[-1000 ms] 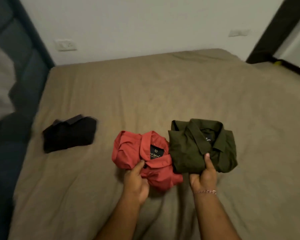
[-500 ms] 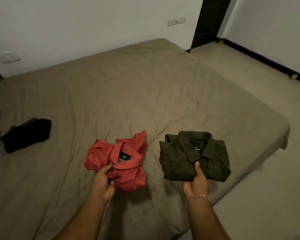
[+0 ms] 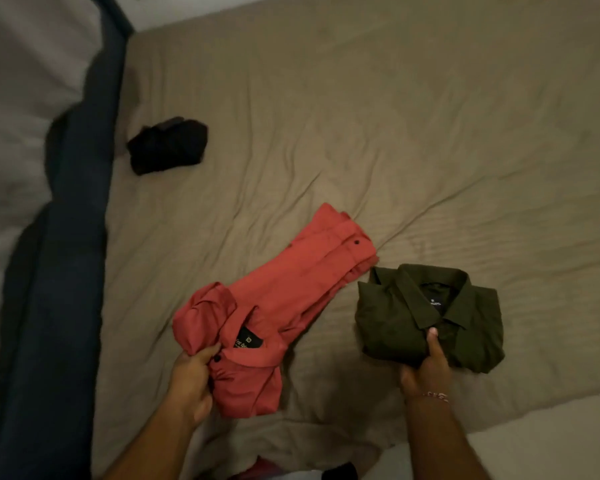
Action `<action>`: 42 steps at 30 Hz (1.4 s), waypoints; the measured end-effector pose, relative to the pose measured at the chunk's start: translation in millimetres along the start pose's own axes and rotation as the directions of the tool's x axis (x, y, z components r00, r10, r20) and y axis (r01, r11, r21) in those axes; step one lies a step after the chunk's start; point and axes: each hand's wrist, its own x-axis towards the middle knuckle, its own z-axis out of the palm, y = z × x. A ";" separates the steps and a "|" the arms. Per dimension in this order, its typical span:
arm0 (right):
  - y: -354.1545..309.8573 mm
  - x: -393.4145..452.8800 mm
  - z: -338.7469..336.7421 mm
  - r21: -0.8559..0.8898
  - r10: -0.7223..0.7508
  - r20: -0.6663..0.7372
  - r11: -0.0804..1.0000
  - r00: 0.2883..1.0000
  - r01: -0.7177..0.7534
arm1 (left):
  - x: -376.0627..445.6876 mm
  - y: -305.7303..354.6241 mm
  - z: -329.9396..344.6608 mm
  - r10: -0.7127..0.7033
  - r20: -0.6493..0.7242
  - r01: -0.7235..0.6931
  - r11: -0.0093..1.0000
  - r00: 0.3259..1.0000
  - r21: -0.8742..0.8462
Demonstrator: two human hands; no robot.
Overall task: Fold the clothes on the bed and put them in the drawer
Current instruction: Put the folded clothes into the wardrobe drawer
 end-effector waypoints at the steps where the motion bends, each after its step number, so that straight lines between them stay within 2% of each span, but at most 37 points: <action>1: 20.3 9.4 -2.7 -0.037 0.008 -0.003 0.999 1.000 -0.008 | 10.8 -3.6 -17.9 0.006 -0.026 -0.006 1.000 1.000 0.012; 5: 73.7 11.9 -12.0 -0.162 0.071 -0.052 0.984 0.996 -0.079 | 46.5 -13.6 -75.8 0.000 -0.094 0.004 0.999 0.996 0.040; 7: 89.1 7.5 -12.6 -0.171 -0.007 -0.148 0.985 0.989 -0.019 | 58.8 -14.9 -93.8 0.009 -0.115 -0.004 0.999 0.993 0.041; 8: 98.9 8.0 -18.7 -0.227 -0.122 -0.196 0.971 0.973 0.076 | 63.9 -15.4 -103.1 0.012 -0.123 -0.008 0.999 0.992 0.033; 10: 110.2 1.2 -20.1 -0.273 -0.225 -0.313 0.952 0.923 0.140 | 70.3 -10.7 -106.4 0.009 -0.130 -0.006 1.000 0.991 0.026; 11: 123.5 -3.4 -23.5 -0.356 -0.255 -0.399 0.928 0.881 0.108 | 73.5 -9.4 -113.3 0.000 -0.143 0.004 1.000 0.990 0.025; 13: 150.0 -30.0 -22.0 -0.514 -0.313 -0.469 0.857 0.826 0.033 | 79.6 -5.6 -120.0 0.008 -0.151 -0.003 0.999 0.989 0.036; 14: 166.4 -42.6 -20.1 -0.563 -0.340 -0.439 0.825 0.832 0.040 | 81.8 -2.0 -123.5 0.022 -0.159 -0.016 0.999 0.987 0.038; 15: 184.4 -52.1 -15.2 -0.563 -0.313 -0.321 0.822 0.894 0.085 | 85.2 3.1 -128.1 0.034 -0.174 -0.025 0.998 0.984 0.054; 16: 203.0 -59.0 -6.6 -0.567 -0.222 -0.170 0.819 0.960 0.089 | 89.8 8.3 -132.4 0.043 -0.184 -0.035 0.998 0.982 0.050; 17: 218.7 -61.7 -0.5 -0.558 -0.105 -0.034 0.827 0.994 0.069 | 93.3 14.2 -139.5 0.055 -0.198 -0.042 0.997 0.979 0.070; 19: 234.9 -50.5 15.8 -0.598 0.043 0.106 0.801 0.993 0.029 | 102.6 26.6 -152.4 0.083 -0.215 -0.061 0.992 0.973 0.110; 20: 238.2 -38.7 22.8 -0.604 0.062 0.142 0.796 0.988 0.037 | 108.9 33.3 -159.4 0.108 -0.230 -0.077 0.987 0.967 0.140; 22: 236.7 -23.3 45.5 -0.571 0.053 0.223 0.817 0.973 0.086 | 127.0 45.2 -171.1 0.172 -0.273 -0.106 0.965 0.946 0.240; 24: 230.4 -8.4 66.7 -0.457 0.008 0.246 0.883 0.969 0.109 | 142.3 55.2 -178.2 0.226 -0.311 -0.111 0.932 0.923 0.346; 26: 224.8 11.2 75.4 -0.388 0.031 0.228 0.920 0.973 0.062 | 152.5 53.0 -176.6 0.365 -0.409 -0.075 0.815 0.836 0.575; 27: 221.0 20.6 76.7 -0.356 0.065 0.235 0.934 0.970 0.023 | 149.4 49.1 -169.3 0.490 -0.420 -0.062 0.703 0.764 0.708; 28: 220.3 30.2 75.3 -0.344 0.102 0.251 0.939 0.963 -0.010 | 142.4 40.9 -159.5 0.620 -0.364 -0.077 0.567 0.695 0.820; 29: 219.1 38.8 72.9 -0.337 0.133 0.267 0.941 0.954 -0.037 | 130.7 29.9 -145.7 0.700 -0.257 -0.118 0.439 0.666 0.891; 30: 214.8 44.1 72.5 -0.346 0.148 0.290 0.937 0.945 -0.041 | 122.5 13.6 -131.3 0.723 -0.132 -0.178 0.337 0.678 0.925; 31: 213.9 47.3 73.6 -0.352 0.161 0.308 0.935 0.938 -0.045 | 115.6 -2.4 -120.9 0.689 -0.051 -0.190 0.270 0.723 0.944; 33: 218.0 49.2 81.3 -0.411 0.173 0.323 0.911 0.930 -0.027 | 116.2 -30.7 -110.6 0.582 -0.015 -0.117 0.188 0.813 0.975; 35: 226.1 44.1 95.9 -0.453 0.159 0.355 0.891 0.921 0.020 | 125.3 -45.5 -112.1 0.508 -0.056 -0.034 0.166 0.860 0.986; 37: 234.8 30.0 108.9 -0.495 0.044 0.377 0.853 0.925 0.162 | 138.6 -45.3 -121.7 0.479 -0.043 -0.053 0.184 0.877 0.981; 39: 242.2 13.0 118.7 -0.560 -0.093 0.483 0.732 0.871 0.389 | 150.2 -43.6 -131.7 0.506 -0.009 -0.116 0.215 0.862 0.970; 40: 245.7 -0.4 123.1 -0.578 -0.133 0.594 0.615 0.793 0.536 | 154.2 -42.7 -136.3 0.531 0.000 -0.153 0.244 0.847 0.958; 42: 261.8 -19.3 120.9 -0.482 -0.067 0.846 0.329 0.529 0.812 | 159.3 -39.6 -145.9 0.574 -0.010 -0.238 0.355 0.819 0.904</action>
